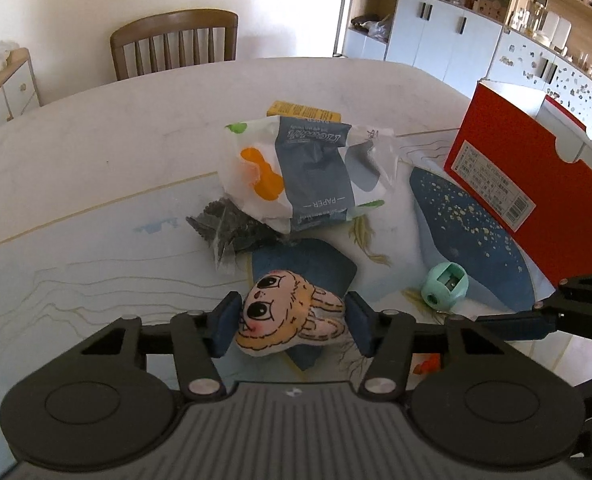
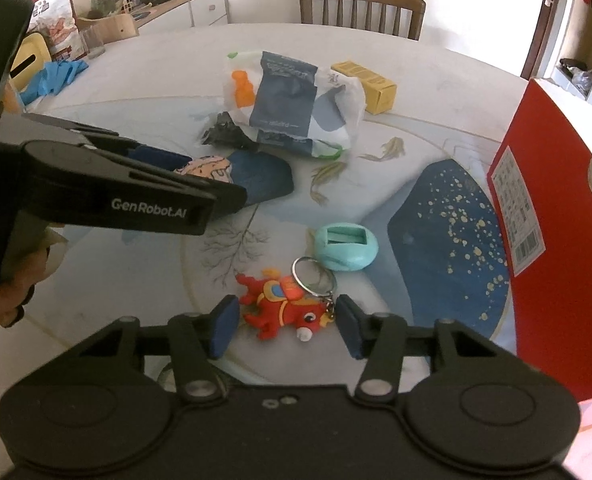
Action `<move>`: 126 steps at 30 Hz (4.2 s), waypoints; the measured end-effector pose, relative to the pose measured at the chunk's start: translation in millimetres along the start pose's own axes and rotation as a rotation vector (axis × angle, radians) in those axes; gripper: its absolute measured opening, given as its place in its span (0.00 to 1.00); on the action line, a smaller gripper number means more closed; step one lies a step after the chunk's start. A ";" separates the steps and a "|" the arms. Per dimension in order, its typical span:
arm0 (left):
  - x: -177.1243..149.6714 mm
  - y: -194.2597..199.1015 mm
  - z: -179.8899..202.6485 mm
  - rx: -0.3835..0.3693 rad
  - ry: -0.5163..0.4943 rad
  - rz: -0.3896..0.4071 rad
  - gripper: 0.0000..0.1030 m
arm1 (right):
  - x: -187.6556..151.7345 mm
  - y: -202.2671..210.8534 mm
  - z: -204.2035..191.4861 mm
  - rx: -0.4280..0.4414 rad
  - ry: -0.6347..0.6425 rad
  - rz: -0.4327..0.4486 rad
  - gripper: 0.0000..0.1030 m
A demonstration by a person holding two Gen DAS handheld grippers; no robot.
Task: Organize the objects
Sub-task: 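Grasp the bunny-face pouch with the left gripper while the right gripper grasps the red dragon keychain, then carry the bunny pouch and dragon keychain into the shoebox and open both grippers, then move both grippers back to the pile toward the sharpener and tape dispenser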
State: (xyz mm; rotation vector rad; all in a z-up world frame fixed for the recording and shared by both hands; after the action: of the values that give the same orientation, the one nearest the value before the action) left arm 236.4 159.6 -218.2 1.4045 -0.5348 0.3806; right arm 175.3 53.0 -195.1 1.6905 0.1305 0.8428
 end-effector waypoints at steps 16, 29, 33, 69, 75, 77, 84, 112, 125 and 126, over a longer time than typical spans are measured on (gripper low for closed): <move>0.1 39.2 11.8 -0.001 0.013 -0.009 0.52 | 0.7 44.6 19.5 0.058 -0.048 0.039 0.47; 24.3 92.0 57.6 -0.041 -0.015 0.008 0.52 | 19.0 118.7 46.2 0.092 -0.036 0.123 0.47; 34.7 102.7 79.1 -0.051 -0.030 0.023 0.52 | 22.4 140.6 58.9 0.085 -0.012 0.151 0.47; 142.6 20.6 277.4 -0.012 -0.207 0.014 0.52 | 17.5 163.6 285.4 -0.043 -0.034 0.196 0.47; 153.8 -19.9 287.9 0.044 -0.232 -0.047 0.52 | 19.6 137.2 311.8 -0.046 -0.036 0.154 0.47; 155.2 -33.6 287.4 0.073 -0.243 -0.072 0.52 | 20.0 126.9 316.5 -0.045 -0.038 0.139 0.47; 157.5 -71.2 286.4 0.130 -0.253 -0.159 0.52 | 14.6 95.0 326.8 -0.051 -0.033 0.083 0.47; 141.9 -83.9 283.4 0.108 -0.226 -0.223 0.62 | -3.2 95.1 326.0 -0.027 -0.024 0.067 0.57; 144.8 -22.6 285.0 0.017 -0.164 -0.091 0.62 | 0.1 139.8 303.7 -0.016 -0.025 0.143 0.58; 144.4 -17.0 284.9 0.009 -0.161 -0.080 0.62 | 0.0 144.3 300.2 -0.016 -0.024 0.152 0.58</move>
State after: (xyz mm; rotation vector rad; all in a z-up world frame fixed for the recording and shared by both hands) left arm 328.6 -133.2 -128.3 1.4685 -0.6061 0.2070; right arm 302.9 -233.9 -84.0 1.7104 -0.0214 0.9332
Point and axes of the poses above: each gripper's, at about its wrist camera, not at the fingertips, and y roughly against the way its jaws point, z to its right, x to its top, the point moved 8 cm from there along -y, roughly the way its jaws point, and after that the axes turned 6 degrees about -z, right-handed, at the moved point
